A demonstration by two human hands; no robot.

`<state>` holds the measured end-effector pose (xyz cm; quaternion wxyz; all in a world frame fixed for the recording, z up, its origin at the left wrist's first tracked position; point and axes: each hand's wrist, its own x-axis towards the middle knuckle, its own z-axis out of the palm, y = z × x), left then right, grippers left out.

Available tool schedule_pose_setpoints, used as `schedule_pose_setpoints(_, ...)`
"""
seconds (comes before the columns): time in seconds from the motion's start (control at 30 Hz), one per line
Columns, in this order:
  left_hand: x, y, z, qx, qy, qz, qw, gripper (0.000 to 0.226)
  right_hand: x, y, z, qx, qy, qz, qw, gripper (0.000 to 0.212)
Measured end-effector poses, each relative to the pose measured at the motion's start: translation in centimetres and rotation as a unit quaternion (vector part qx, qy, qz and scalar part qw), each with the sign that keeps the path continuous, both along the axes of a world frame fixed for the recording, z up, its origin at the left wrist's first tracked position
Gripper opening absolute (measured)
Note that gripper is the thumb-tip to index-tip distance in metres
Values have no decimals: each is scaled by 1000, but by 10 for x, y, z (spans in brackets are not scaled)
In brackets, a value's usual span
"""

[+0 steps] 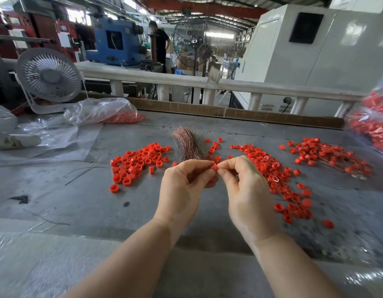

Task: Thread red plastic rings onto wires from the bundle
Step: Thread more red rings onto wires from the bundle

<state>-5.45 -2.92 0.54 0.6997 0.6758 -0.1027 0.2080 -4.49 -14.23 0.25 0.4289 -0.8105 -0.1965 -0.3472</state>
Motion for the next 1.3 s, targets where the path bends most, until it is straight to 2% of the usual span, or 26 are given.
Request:
schedule_pose_setpoints(0.3,-1,0,-2,-26,20,-1,999,25,-3,1,2,-34,-4,-1,999,10)
schedule_pose_setpoints(0.53,1,0,-2,-121,69,-71,988,16,-4,1,1,-56,-47,-19,997,7)
schedule_pose_setpoints(0.7,5,4,-6,-178,109,-111,972,40,-4,1,1,-69,-46,5,997,10)
schedule_pose_setpoints(0.77,6,6,-6,-207,124,-124,963,38,-3,1,2,-49,-38,36,997,13)
schedule_pose_setpoints(0.9,6,8,-4,-255,144,-161,943,27,-4,2,5,55,2,97,994,21)
schedule_pose_setpoints(1.0,5,8,-1,-293,156,-189,924,16,-4,0,6,101,-20,57,993,18)
schedule_pose_setpoints(1.07,4,9,1,-316,164,-201,913,16,-2,-2,7,131,-26,33,990,18)
schedule_pose_setpoints(1.3,2,12,6,-352,182,-227,890,20,-3,-2,6,108,-35,14,993,15)
